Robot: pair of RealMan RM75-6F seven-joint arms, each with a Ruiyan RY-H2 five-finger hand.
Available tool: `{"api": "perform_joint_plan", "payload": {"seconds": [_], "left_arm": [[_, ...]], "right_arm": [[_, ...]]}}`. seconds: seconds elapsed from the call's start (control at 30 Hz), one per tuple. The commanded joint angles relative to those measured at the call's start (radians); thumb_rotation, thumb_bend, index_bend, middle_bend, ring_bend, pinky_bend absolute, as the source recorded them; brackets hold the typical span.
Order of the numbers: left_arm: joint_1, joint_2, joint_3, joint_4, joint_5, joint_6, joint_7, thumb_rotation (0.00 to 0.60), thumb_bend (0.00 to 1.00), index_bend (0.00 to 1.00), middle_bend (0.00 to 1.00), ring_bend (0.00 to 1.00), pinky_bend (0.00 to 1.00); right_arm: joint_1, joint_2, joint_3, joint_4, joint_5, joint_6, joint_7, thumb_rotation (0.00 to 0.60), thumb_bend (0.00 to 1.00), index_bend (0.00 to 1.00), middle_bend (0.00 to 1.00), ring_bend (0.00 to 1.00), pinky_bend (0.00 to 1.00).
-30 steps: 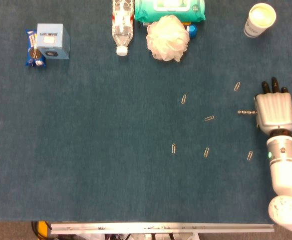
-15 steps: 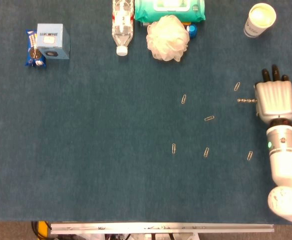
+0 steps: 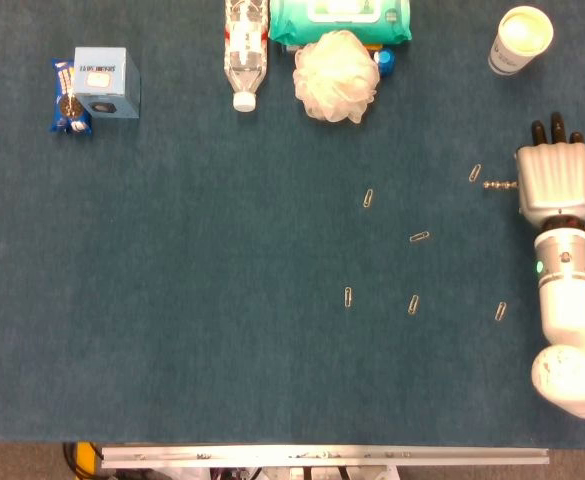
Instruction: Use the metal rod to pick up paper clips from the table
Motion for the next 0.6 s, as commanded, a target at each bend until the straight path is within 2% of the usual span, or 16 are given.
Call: {"api": "perform_joint_plan", "payload": {"seconds": [0.03, 0.6], "left_arm": [[-0.001, 0.001, 0.0, 0.0, 0.001, 0.0, 0.001, 0.6, 0.14, 0.57, 0.56, 0.53, 0.74], [0.0, 0.004, 0.0, -0.011, -0.004, -0.005, 0.014, 0.6, 0.14, 0.57, 0.56, 0.53, 0.74]], "right_arm": [[0.012, -0.007, 0.007, 0.02, 0.011, -0.014, 0.0, 0.6, 0.39, 0.62, 0.18, 0.05, 0.24], [0.061, -0.037, 0.015, 0.103, 0.059, -0.073, -0.005, 0.6, 0.39, 0.62, 0.18, 0.05, 0.24]]}}
